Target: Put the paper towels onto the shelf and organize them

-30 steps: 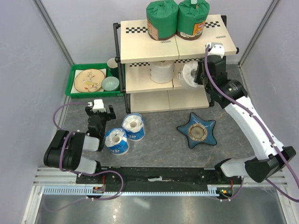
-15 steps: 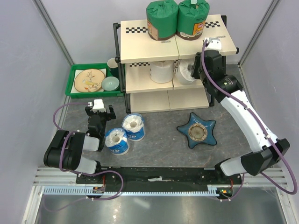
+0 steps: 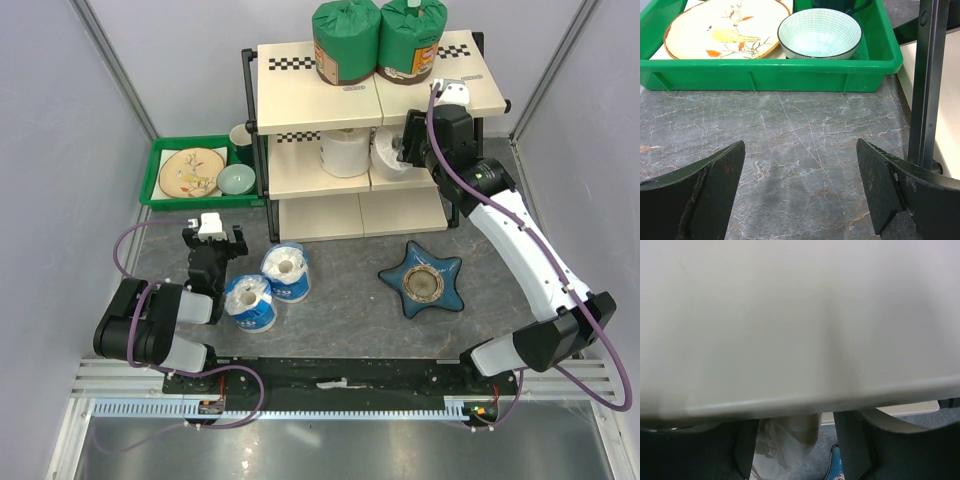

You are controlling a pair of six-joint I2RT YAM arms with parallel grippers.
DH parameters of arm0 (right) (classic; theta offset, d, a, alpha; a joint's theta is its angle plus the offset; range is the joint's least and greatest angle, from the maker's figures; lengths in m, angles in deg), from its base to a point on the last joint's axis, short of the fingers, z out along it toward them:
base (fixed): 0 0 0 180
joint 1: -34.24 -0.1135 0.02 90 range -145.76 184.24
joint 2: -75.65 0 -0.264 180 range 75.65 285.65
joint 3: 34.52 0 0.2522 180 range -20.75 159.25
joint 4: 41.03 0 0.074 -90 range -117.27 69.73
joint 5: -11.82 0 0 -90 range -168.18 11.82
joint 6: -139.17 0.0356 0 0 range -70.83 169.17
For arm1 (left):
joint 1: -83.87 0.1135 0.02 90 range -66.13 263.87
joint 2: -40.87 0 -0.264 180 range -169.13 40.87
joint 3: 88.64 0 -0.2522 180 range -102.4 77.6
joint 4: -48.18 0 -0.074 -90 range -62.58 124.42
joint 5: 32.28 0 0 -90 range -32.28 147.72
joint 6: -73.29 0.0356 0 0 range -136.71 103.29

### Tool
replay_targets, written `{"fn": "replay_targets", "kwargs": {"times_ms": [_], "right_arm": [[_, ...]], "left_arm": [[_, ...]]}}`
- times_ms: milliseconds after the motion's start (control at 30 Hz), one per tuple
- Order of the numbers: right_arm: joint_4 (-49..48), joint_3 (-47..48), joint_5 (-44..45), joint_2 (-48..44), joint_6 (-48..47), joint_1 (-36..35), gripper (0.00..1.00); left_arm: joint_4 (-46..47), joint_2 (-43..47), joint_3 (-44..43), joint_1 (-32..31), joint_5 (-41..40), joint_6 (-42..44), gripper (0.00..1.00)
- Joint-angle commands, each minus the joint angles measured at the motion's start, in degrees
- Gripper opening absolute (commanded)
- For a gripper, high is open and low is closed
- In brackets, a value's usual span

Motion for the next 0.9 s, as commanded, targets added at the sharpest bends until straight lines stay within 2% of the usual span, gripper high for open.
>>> {"fn": "replay_targets", "kwargs": {"times_ms": [0, 233, 567, 733, 867], "right_arm": [[-5.7, 0.7, -0.4, -1.9, 0.4, 0.3, 0.67], [-7.7, -1.6, 0.5, -5.2, 0.4, 0.4, 0.74], [-8.9, -7.1, 1.2, -11.6, 0.2, 0.3, 0.77], [-11.1, -15.6, 4.6, -18.8, 1.3, 0.3, 0.77], [-17.3, -25.5, 8.0, -24.5, 3.3, 0.3, 0.79]], "left_arm": [[2.5, -0.1, -0.8, 0.4, 0.1, 0.6, 0.99], [2.5, -0.2, -0.8, 0.4, 0.1, 0.6, 0.99], [2.5, -0.2, -0.8, 0.4, 0.1, 0.6, 0.99], [2.5, -0.2, -0.8, 0.4, 0.1, 0.6, 0.99], [2.5, -0.2, -0.8, 0.4, 0.1, 0.6, 0.99]]}}
